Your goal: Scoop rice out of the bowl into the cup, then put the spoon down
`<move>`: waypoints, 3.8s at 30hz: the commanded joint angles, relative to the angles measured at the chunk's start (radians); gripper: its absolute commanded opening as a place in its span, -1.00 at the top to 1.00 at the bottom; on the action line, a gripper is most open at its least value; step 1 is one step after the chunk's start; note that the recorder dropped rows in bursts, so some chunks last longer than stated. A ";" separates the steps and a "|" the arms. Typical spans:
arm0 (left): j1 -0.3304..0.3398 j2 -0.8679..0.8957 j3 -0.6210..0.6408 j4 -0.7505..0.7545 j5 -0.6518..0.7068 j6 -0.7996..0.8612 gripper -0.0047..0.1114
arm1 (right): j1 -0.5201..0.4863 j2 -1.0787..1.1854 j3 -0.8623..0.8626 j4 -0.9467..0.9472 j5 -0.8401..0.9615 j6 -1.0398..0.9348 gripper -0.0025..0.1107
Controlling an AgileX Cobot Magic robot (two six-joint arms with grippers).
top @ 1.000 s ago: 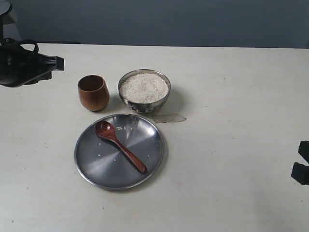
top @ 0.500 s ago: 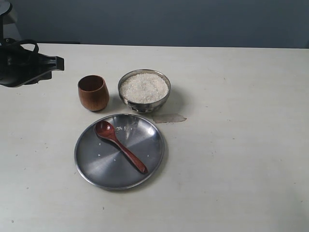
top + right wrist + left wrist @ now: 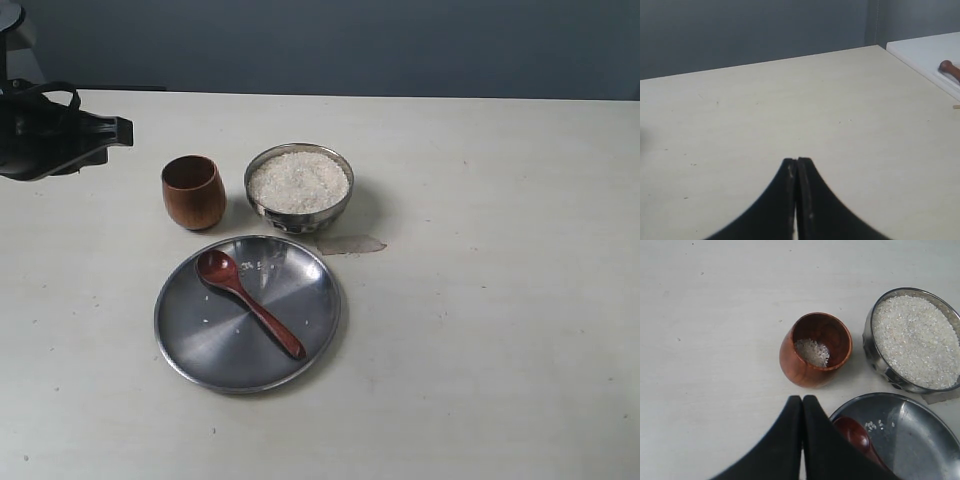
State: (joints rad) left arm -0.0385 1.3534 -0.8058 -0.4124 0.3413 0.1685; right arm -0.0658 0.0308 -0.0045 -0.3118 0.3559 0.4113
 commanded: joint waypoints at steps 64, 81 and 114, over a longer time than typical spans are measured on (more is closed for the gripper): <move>-0.003 0.001 -0.003 0.003 -0.004 -0.001 0.91 | -0.004 -0.006 0.005 0.261 -0.030 -0.392 0.96; -0.003 0.001 -0.003 0.003 -0.004 -0.001 0.91 | -0.004 -0.006 0.005 0.261 -0.039 -0.392 0.96; -0.003 -0.414 -0.003 0.002 -0.003 -0.001 0.91 | -0.004 -0.006 0.005 0.285 -0.037 -0.389 0.96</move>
State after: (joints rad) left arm -0.0385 1.0349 -0.8058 -0.4124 0.3413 0.1685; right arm -0.0658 0.0287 -0.0021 -0.0250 0.3289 0.0225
